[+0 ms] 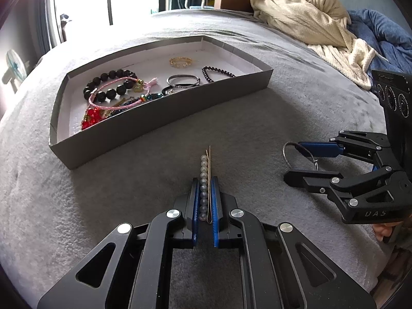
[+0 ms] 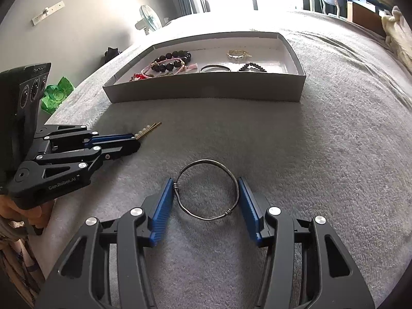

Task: Organize jewelry
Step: 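Grasp the pearl bar hairpin with the left tool while the right tool grasps the silver bangle, then carry the pearl hairpin and silver bangle over the box with both tools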

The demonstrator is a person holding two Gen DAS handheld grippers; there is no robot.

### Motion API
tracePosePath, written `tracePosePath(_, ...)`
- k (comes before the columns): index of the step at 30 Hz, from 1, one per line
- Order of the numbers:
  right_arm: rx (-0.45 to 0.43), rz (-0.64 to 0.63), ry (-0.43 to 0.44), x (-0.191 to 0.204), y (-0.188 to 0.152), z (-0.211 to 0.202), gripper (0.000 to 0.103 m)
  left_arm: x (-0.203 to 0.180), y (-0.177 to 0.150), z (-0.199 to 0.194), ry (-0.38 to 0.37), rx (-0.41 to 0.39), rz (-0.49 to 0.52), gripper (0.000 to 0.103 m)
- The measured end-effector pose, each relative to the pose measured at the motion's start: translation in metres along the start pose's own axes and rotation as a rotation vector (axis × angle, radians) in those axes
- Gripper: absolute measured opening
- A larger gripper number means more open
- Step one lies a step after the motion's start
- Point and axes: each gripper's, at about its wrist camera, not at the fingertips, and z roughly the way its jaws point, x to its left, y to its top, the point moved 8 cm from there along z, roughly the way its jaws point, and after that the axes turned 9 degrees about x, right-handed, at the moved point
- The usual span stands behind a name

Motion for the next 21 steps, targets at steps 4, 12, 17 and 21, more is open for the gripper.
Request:
tracePosePath(4,0.004,-0.003,-0.004,0.0,0.0,0.001,0.05,-0.002,0.001,0.003,0.016,0.014,0.011,0.01)
tracePosePath(12,0.001,-0.009,-0.014,0.002,0.0,0.001,0.05,-0.004,0.003,0.005,0.022,0.023,0.024,0.009)
tracePosePath(17,-0.012,-0.022,-0.027,0.004,0.0,-0.003,0.05,-0.004,0.003,-0.006,0.011,-0.019,0.016,0.008)
tracePosePath(21,-0.022,-0.035,-0.039,0.007,0.003,-0.007,0.05,-0.001,0.005,-0.019,0.002,-0.056,-0.006,0.008)
